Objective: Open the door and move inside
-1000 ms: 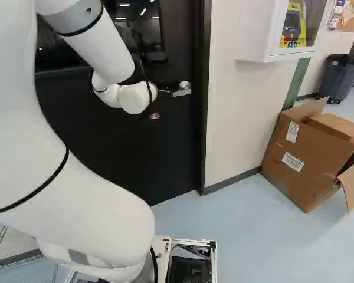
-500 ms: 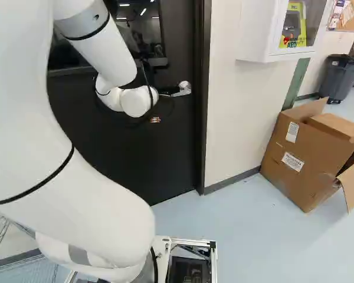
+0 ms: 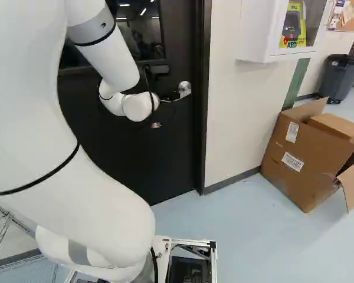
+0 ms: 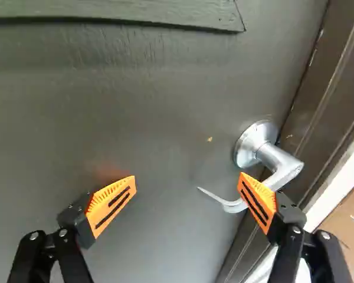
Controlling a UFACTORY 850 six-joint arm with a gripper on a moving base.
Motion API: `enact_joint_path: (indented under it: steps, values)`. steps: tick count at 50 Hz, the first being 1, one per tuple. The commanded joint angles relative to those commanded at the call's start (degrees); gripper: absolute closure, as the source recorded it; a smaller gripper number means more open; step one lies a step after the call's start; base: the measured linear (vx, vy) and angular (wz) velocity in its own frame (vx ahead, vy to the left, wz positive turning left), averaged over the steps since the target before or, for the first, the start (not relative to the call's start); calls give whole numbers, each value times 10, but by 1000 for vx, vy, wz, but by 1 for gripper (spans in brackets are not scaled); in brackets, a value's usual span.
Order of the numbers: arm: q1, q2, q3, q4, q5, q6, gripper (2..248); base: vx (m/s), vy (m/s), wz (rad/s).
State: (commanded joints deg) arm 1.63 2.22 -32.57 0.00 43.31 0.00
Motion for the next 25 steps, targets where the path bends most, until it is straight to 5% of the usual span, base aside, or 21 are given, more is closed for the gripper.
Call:
enact_joint_path:
  steps: [25]
  values:
    - [0,-30,4,0,0,0,3,0,0,0]
